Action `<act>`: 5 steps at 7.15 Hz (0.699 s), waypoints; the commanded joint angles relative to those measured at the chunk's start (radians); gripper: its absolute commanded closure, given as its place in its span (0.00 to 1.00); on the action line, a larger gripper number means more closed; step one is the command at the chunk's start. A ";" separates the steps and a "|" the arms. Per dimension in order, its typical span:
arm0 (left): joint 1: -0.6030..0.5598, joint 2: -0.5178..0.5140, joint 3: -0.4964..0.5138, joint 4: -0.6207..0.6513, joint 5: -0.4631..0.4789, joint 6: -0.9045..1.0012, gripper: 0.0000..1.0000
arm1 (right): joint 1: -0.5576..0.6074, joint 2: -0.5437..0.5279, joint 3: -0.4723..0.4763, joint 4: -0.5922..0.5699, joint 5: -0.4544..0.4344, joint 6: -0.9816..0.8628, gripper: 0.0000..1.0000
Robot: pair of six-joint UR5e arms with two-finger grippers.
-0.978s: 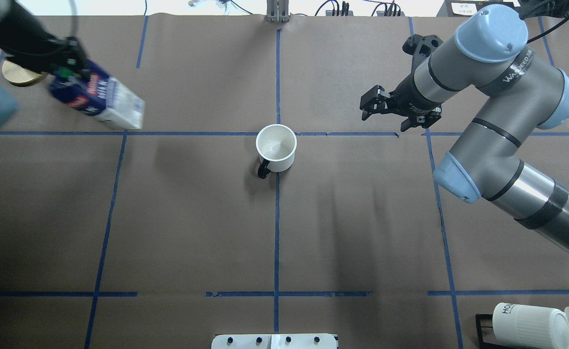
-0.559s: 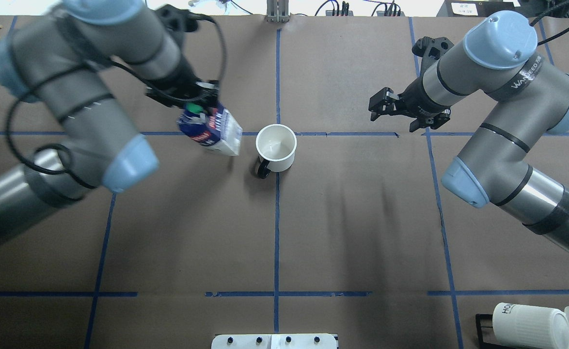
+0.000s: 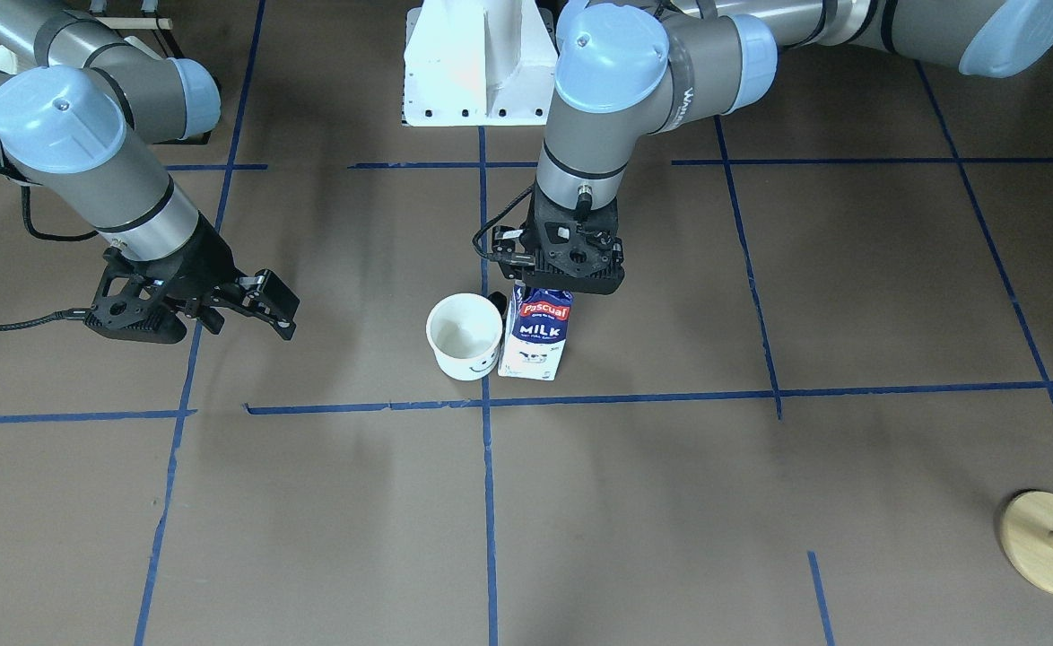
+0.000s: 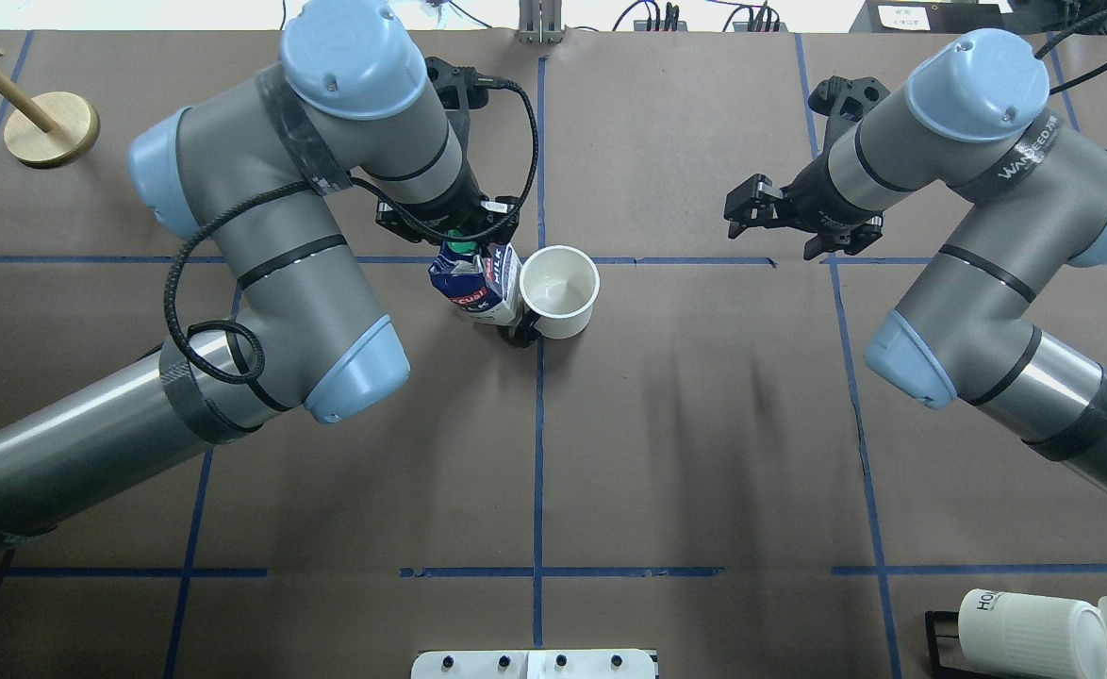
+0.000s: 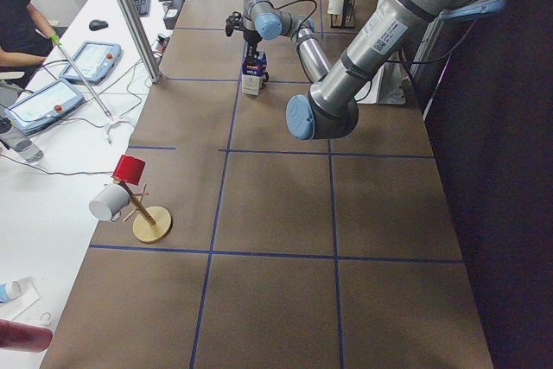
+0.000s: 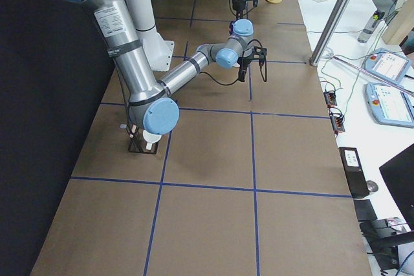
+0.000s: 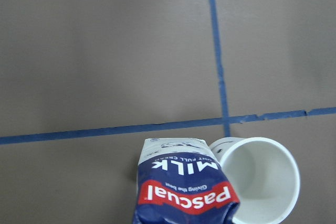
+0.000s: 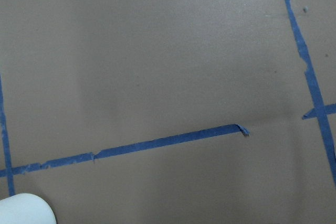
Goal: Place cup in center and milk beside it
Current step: 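Carry the milk carton with the left gripper and set it beside the mug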
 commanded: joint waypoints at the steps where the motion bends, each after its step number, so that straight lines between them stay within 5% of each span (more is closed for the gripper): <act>1: 0.001 -0.003 0.001 0.003 0.015 -0.014 0.01 | 0.000 0.000 0.000 0.000 0.000 0.001 0.00; 5: 0.003 -0.009 -0.011 0.002 0.027 -0.017 0.00 | 0.000 0.000 -0.001 0.000 0.000 -0.001 0.00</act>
